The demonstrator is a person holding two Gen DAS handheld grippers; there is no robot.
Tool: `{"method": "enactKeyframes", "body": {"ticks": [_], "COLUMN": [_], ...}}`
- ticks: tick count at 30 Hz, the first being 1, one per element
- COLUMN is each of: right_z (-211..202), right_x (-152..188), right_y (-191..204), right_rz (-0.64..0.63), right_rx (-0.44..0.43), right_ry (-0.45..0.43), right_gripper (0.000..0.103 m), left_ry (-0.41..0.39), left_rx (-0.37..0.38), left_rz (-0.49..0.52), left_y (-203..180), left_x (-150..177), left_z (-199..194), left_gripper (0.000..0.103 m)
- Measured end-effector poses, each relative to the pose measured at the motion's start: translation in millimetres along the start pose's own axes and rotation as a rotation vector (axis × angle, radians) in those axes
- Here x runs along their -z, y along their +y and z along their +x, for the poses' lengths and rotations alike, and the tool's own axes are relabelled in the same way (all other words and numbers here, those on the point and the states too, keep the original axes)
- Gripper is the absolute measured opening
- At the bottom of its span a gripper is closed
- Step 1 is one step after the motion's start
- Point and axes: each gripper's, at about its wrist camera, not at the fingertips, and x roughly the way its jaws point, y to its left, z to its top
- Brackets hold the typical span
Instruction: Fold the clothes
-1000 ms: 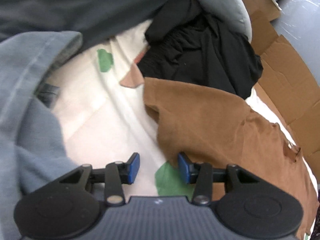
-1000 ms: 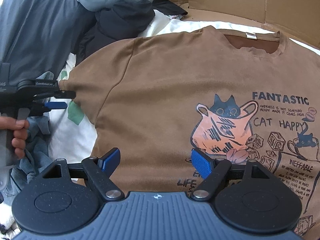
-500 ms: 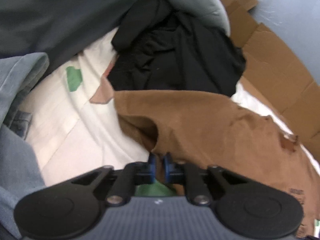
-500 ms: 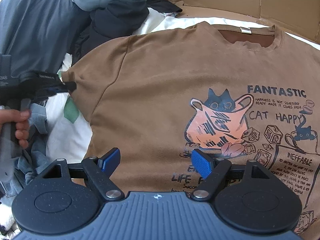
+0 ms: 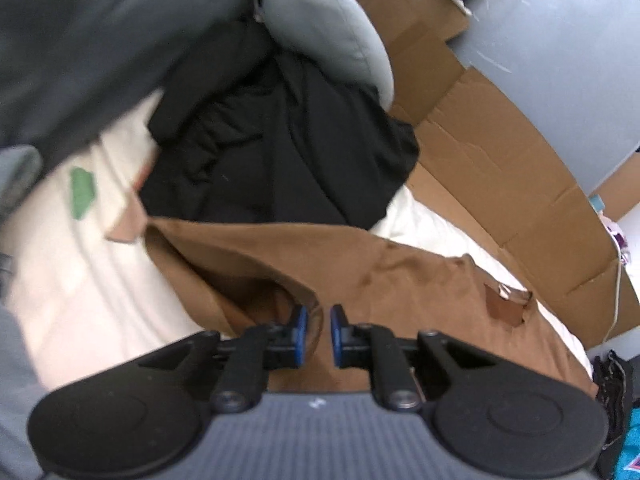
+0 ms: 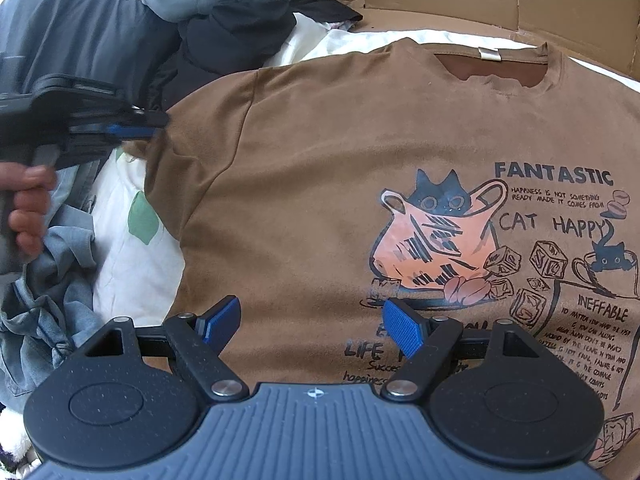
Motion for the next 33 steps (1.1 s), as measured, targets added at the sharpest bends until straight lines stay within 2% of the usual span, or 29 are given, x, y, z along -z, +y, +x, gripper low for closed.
{"method": "enactKeyframes", "body": {"ticks": [3, 6, 11, 13, 15, 16, 19, 24, 28, 33], "right_z": [0.4, 1.9, 2.0, 2.1, 2.5, 2.7, 2.6, 2.5, 3.2, 3.8], "right_x": [-0.4, -0.4, -0.9, -1.4, -1.7, -1.6, -0.5, 1.6, 3.2, 3.6], "right_y": [-1.0, -1.3, 1.0, 0.9, 0.7, 0.5, 2.3, 7.2, 10.5, 13.0], "right_rz": [0.004, 0.007, -0.001, 0.002, 0.004, 0.005, 0.001, -0.015, -0.02, -0.032], "right_rx": [0.001, -0.002, -0.015, -0.017, -0.019, -0.02, -0.025, -0.031, -0.037, -0.041], "right_ry": [-0.002, 0.001, 0.0, -0.001, -0.002, -0.002, 0.0, 0.006, 0.01, 0.014], "right_gripper": [0.083, 0.083, 0.083, 0.083, 0.083, 0.083, 0.083, 0.083, 0.083, 0.083], "left_ry": [0.055, 0.096, 0.15, 0.124, 0.084, 0.063, 0.012, -0.051, -0.021, 0.027], "left_rx": [0.024, 0.052, 0.09, 0.112, 0.115, 0.111, 0.074, -0.04, -0.116, -0.126], "left_rz": [-0.016, -0.02, -0.01, 0.0, 0.012, 0.012, -0.001, -0.004, -0.033, -0.035], "left_y": [-0.1, -2.8, -11.9, -15.6, -17.1, -15.9, -7.2, 13.9, 32.3, 34.0], "left_x": [-0.6, 0.0, 1.1, 0.4, -0.9, -1.8, -4.1, 0.4, 11.0, 28.5], "left_z": [23.3, 44.0, 63.4, 51.0, 33.6, 23.1, -4.9, -39.5, -39.3, -11.6], "left_gripper": [0.014, 0.02, 0.021, 0.037, 0.044, 0.044, 0.044, 0.043, 0.039, 0.039]}}
